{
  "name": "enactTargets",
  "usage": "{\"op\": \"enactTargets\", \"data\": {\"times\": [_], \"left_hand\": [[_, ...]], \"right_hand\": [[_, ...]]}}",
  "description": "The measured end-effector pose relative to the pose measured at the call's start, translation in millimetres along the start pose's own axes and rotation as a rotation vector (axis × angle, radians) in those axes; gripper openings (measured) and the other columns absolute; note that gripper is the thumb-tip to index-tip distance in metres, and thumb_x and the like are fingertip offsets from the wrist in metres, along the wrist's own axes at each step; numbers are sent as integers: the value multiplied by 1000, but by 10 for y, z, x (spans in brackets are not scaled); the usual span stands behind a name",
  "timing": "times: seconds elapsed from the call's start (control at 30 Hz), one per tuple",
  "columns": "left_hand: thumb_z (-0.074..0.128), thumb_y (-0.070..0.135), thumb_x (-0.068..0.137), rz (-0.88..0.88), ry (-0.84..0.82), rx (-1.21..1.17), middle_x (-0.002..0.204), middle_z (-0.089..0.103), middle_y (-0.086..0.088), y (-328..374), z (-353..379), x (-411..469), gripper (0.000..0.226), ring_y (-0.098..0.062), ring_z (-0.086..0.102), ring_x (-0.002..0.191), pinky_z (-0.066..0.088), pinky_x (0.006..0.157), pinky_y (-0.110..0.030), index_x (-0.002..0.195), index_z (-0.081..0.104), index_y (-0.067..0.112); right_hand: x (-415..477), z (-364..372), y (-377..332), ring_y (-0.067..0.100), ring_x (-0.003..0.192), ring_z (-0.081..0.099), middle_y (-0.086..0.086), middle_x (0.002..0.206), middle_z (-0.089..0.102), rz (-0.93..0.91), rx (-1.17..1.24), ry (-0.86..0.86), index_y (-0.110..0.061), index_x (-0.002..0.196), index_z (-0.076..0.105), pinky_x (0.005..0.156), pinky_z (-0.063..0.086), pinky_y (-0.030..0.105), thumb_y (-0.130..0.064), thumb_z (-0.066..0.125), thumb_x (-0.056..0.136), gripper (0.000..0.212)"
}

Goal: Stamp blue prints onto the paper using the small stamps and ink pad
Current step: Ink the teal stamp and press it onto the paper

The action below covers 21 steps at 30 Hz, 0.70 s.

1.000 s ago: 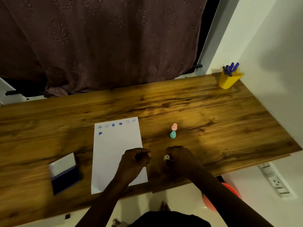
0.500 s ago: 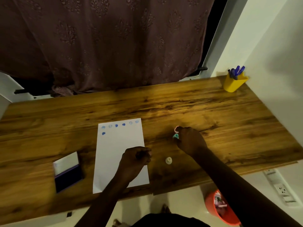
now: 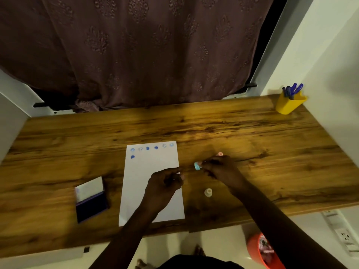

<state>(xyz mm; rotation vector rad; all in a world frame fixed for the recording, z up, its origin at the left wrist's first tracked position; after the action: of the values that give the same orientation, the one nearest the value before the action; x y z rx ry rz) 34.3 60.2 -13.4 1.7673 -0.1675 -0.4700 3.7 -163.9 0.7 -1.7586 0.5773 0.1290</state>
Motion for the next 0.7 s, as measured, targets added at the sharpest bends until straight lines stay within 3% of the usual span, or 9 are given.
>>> {"op": "enactTargets", "data": {"times": [0.17, 0.27, 0.37, 0.47, 0.63, 0.7], "left_hand": [[80, 21, 88, 58, 9, -89, 114, 78, 14, 90, -89, -26, 37, -19, 75, 109, 61, 96, -48, 123, 74, 30], [80, 15, 89, 76, 20, -96, 106, 81, 15, 87, -178, -58, 36, -19, 79, 99, 65, 89, -42, 113, 76, 42], [79, 9, 88, 93, 56, -95, 104, 81, 17, 51, -285, -105, 35, -14, 79, 96, 65, 86, -38, 113, 75, 34], [78, 8, 89, 91, 78, -120, 104, 81, 13, 27, -390, -140, 36, -20, 79, 95, 66, 82, -36, 116, 72, 32], [74, 4, 92, 68, 148, -167, 97, 82, 6, -30, -642, -229, 32, -20, 79, 91, 67, 77, -32, 116, 72, 24], [73, 3, 92, 46, 204, -176, 104, 80, -3, -71, -797, -278, 31, -23, 79, 92, 67, 81, -36, 122, 71, 13]], "right_hand": [[-183, 300, -179, 14, 70, 68, 7, 83, 77, 144, 270, -183, -12, 96, 77, 67, 53, 26, -28, 78, 84, 20], [-230, 447, -225, 15, 69, 65, 9, 84, 75, 140, 309, -241, -12, 97, 74, 66, 52, 27, -26, 76, 87, 17], [-253, 559, -235, 17, 76, 69, 7, 89, 78, 92, 278, -285, -15, 98, 77, 70, 55, 28, -29, 77, 86, 19], [-260, 633, -250, 26, 91, 74, 9, 98, 78, -11, 217, -327, -18, 103, 79, 77, 57, 29, -26, 77, 85, 19], [-238, 800, -395, 15, 95, 75, 1, 106, 78, -140, 108, -333, -12, 113, 76, 72, 59, 21, -8, 78, 84, 30], [-222, 938, -483, 15, 94, 74, 2, 108, 77, -175, 26, -323, -10, 114, 75, 72, 60, 22, -7, 79, 83, 31]]}}
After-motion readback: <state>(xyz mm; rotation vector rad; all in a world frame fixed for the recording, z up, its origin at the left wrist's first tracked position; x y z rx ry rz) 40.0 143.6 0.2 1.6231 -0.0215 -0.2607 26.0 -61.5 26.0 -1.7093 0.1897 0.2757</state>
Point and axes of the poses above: each hand's wrist, its own x-axis towards the middle knuckle, its own z-axis out of the palm, y = z × x, the point moved 1 cm from there along x, towards the middle knuckle
